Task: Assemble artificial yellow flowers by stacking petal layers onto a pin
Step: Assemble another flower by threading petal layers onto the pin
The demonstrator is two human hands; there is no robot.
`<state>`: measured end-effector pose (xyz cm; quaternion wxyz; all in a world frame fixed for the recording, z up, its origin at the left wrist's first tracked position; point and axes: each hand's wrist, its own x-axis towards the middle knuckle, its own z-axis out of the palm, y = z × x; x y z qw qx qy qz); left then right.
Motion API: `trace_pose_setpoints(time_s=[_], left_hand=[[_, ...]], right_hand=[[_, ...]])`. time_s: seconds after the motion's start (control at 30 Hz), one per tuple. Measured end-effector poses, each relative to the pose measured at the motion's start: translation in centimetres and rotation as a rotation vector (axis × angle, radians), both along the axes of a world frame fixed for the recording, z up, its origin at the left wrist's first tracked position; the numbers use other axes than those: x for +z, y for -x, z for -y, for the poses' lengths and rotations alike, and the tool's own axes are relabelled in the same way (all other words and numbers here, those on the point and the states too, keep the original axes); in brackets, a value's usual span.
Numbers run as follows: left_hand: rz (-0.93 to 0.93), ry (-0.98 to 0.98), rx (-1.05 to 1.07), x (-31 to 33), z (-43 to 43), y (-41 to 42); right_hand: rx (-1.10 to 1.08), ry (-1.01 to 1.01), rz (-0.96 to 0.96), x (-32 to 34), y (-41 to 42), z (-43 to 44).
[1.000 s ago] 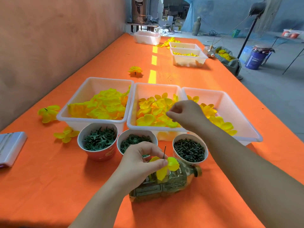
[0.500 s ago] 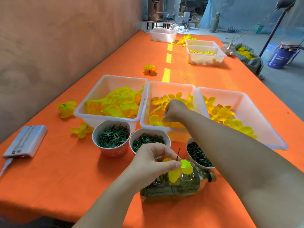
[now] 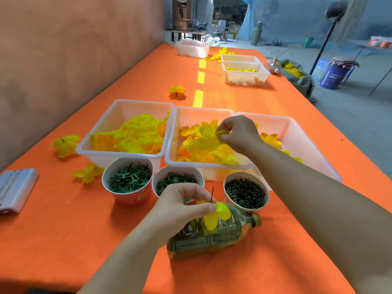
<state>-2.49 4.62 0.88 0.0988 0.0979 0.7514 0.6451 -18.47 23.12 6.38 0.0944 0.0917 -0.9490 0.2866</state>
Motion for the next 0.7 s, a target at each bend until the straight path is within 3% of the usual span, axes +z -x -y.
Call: trace_pose_setpoints(time_s=[0.13,0.3,0.37,0.53,0.7], left_hand=[[0.075,-0.094,-0.022,0.6,0.8,0.1],[0.168,-0.382,0.287,2.9,1.7,1.7],[0.212,-0.487,0.295,4.2,1.6,2.2],[0.341,-0.658,0.165,6.7,1.3,2.4],[0.189,-0.48,0.263,7.1,0.7,2.2]], right_hand=[[0.002,0.179,0.02,1.0,-1.3,-0.3],[0.11,0.499,0.109,2.6,-4.1,0.2],[0.19,0.565,0.086,2.9,-5.8,0.6],[0.395,0.547,-0.087,2.7,-10.0,0.8],[0.477,0.464,-0.24,2.3,-12.4,-0.8]])
